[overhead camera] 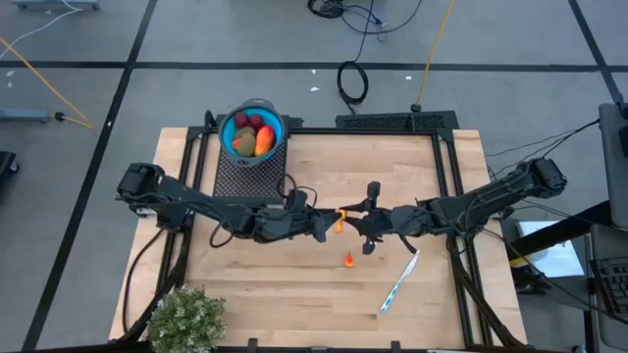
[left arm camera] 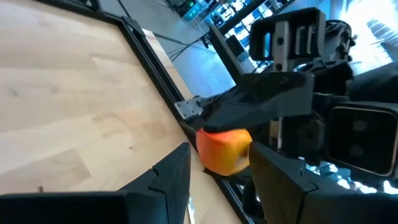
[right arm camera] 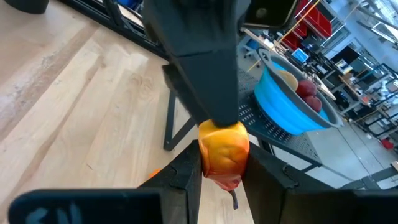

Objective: Pick & Place Fruit
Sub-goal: Put the right peach into the blue strainer bowl on the shelf

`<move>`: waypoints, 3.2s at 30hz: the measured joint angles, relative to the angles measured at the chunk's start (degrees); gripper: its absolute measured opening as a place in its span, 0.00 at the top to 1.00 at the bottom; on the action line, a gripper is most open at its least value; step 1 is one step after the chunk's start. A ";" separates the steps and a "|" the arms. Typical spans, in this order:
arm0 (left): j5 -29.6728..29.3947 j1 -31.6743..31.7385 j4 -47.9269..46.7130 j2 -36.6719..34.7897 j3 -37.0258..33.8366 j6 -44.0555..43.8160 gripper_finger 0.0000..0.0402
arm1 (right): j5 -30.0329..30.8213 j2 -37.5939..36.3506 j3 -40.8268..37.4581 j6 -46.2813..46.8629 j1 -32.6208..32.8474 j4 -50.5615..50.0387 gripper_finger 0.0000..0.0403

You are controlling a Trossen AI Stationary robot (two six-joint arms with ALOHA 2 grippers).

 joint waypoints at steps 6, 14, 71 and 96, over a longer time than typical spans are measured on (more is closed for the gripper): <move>0.57 0.38 1.67 0.61 0.00 -1.13 0.59 | -0.01 0.00 0.00 1.61 0.00 -0.81 0.78; 0.58 0.33 2.92 1.29 0.02 -0.94 0.59 | -0.08 -0.02 0.00 3.49 0.00 -0.65 0.78; 4.80 1.90 -17.64 4.92 9.48 -8.78 0.81 | -0.66 2.89 0.04 8.64 -0.33 -3.77 0.76; -0.02 4.06 -38.08 -7.80 9.44 0.32 0.85 | -2.80 -2.64 0.04 23.21 0.06 -26.78 0.51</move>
